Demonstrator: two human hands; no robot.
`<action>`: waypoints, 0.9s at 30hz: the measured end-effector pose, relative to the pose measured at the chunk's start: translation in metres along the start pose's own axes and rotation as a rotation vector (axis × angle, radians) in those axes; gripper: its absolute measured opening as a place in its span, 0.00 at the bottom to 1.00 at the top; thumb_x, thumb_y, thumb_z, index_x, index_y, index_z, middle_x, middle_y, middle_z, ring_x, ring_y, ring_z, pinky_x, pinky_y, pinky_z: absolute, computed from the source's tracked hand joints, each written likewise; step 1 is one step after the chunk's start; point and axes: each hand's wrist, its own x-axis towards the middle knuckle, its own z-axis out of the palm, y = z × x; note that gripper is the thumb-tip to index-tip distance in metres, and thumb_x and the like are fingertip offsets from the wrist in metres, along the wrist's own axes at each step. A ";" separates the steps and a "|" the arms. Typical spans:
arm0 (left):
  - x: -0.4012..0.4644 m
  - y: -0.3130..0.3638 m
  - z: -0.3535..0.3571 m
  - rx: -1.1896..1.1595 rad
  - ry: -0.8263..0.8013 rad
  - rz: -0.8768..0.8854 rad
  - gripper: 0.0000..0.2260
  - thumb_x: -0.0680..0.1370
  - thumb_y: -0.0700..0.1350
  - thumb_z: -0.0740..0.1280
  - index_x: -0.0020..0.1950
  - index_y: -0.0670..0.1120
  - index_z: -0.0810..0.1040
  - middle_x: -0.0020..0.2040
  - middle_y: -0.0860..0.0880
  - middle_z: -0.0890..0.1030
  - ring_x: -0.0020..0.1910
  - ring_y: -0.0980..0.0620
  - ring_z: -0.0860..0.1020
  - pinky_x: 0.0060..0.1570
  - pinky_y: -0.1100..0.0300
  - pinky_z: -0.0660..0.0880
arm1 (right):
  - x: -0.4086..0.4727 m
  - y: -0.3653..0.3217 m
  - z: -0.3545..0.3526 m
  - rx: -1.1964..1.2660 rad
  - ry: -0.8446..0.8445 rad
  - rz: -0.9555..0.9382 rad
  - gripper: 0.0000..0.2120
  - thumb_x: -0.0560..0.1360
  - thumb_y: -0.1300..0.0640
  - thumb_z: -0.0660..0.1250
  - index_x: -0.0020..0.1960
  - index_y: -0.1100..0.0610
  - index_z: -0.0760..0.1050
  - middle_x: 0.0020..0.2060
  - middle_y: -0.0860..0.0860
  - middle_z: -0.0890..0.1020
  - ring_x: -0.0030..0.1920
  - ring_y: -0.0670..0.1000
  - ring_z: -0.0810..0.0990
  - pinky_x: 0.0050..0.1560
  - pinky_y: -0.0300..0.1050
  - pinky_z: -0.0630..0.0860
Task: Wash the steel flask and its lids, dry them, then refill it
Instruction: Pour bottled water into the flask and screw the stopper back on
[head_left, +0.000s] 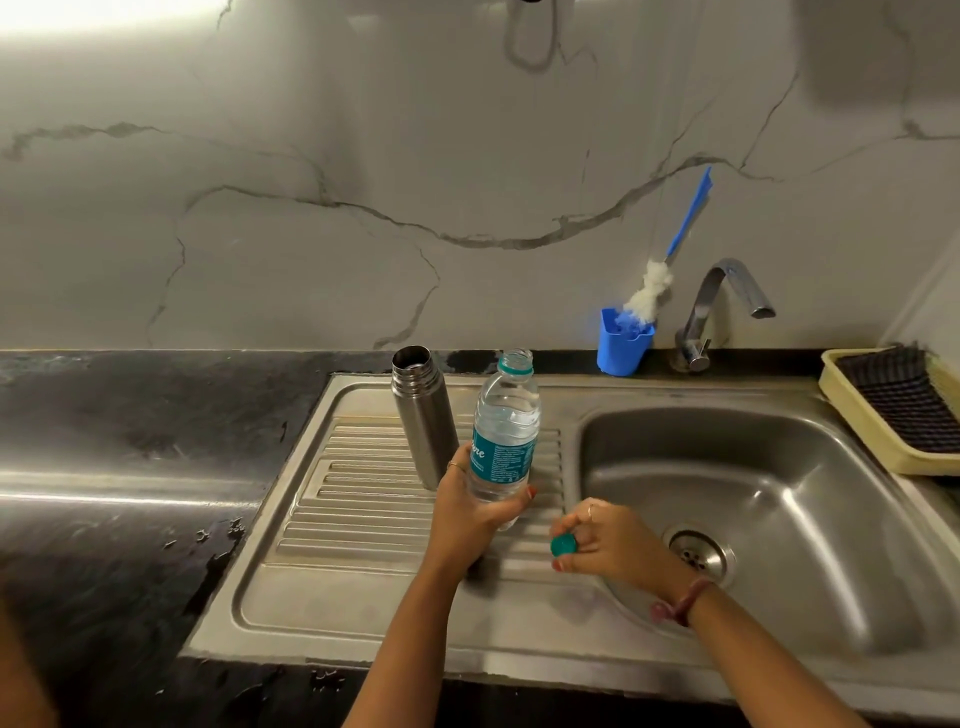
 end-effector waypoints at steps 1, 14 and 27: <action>0.000 -0.001 0.000 -0.001 0.002 -0.001 0.24 0.68 0.32 0.78 0.59 0.47 0.75 0.50 0.49 0.85 0.50 0.52 0.84 0.49 0.61 0.79 | -0.001 0.004 0.004 -0.033 -0.016 -0.006 0.14 0.66 0.52 0.78 0.49 0.49 0.79 0.47 0.48 0.80 0.44 0.45 0.82 0.50 0.39 0.79; -0.001 -0.008 -0.003 0.009 0.007 -0.036 0.26 0.68 0.34 0.78 0.62 0.48 0.74 0.53 0.50 0.84 0.52 0.54 0.83 0.51 0.61 0.79 | -0.012 0.026 0.023 -0.295 -0.233 -0.092 0.22 0.69 0.42 0.72 0.61 0.44 0.76 0.58 0.28 0.72 0.59 0.34 0.65 0.59 0.38 0.57; 0.001 -0.004 0.004 0.022 -0.028 -0.015 0.29 0.67 0.42 0.79 0.66 0.50 0.73 0.57 0.49 0.83 0.56 0.50 0.82 0.57 0.52 0.79 | 0.021 -0.090 -0.033 0.328 0.069 -0.144 0.49 0.63 0.45 0.76 0.76 0.49 0.53 0.69 0.42 0.67 0.68 0.43 0.67 0.67 0.40 0.68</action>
